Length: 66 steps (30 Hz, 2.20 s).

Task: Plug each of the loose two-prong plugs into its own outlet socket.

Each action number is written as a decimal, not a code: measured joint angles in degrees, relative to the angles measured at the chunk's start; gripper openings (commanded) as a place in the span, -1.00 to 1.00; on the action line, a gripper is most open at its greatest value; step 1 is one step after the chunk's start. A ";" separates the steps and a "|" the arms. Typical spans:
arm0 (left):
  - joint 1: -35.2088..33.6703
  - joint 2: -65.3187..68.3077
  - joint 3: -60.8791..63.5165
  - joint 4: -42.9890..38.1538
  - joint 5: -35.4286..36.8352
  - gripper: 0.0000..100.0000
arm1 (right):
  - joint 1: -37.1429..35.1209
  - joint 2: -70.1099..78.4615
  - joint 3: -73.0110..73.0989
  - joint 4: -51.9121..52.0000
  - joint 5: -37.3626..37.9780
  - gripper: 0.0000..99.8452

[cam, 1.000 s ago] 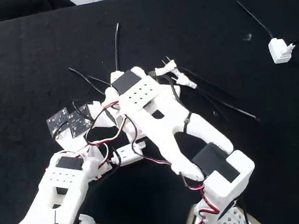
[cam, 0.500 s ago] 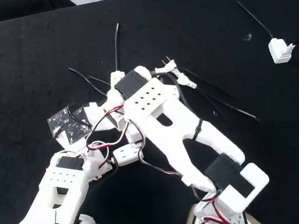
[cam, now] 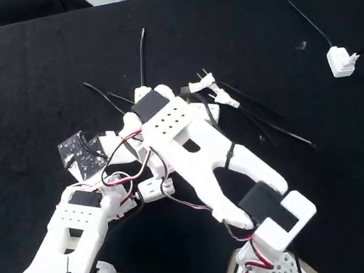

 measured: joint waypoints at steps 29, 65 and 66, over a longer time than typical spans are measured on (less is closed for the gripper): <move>0.00 0.00 0.00 0.00 0.00 -0.94 | 0.00 -0.53 4.84 -6.68 0.00 -0.98; 0.09 0.00 0.00 0.00 0.00 -0.94 | -0.88 -8.44 15.47 -11.78 -2.11 -0.98; 0.09 0.00 0.00 0.00 0.00 -0.94 | -1.14 -8.44 15.47 -11.78 -2.37 -0.98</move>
